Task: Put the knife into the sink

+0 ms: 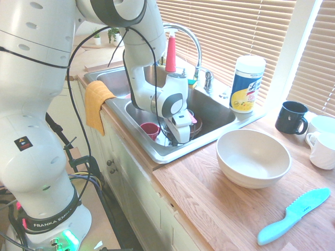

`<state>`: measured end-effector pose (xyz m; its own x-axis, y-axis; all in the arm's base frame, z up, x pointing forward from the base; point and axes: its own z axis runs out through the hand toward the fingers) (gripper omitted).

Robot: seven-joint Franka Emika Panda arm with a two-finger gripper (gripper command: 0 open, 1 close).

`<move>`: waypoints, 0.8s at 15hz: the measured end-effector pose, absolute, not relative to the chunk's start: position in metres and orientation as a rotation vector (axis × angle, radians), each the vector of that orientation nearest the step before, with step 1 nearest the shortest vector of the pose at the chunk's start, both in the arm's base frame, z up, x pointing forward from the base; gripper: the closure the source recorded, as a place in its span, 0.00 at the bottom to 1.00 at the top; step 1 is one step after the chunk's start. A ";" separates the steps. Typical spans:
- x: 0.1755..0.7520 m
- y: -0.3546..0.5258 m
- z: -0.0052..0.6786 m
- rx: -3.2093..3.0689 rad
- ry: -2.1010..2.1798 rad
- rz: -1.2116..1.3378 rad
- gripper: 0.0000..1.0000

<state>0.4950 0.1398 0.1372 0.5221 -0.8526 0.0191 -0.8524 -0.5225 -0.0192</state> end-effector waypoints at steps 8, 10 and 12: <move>0.497 0.139 0.138 -2.703 1.567 -0.045 0.00; 0.498 0.139 0.141 -2.701 1.566 -0.055 0.00; 0.499 0.140 0.145 -2.695 1.562 -0.066 0.00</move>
<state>0.4994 0.1401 0.1455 0.4967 -0.8676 0.0236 -0.8665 -0.4973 -0.0437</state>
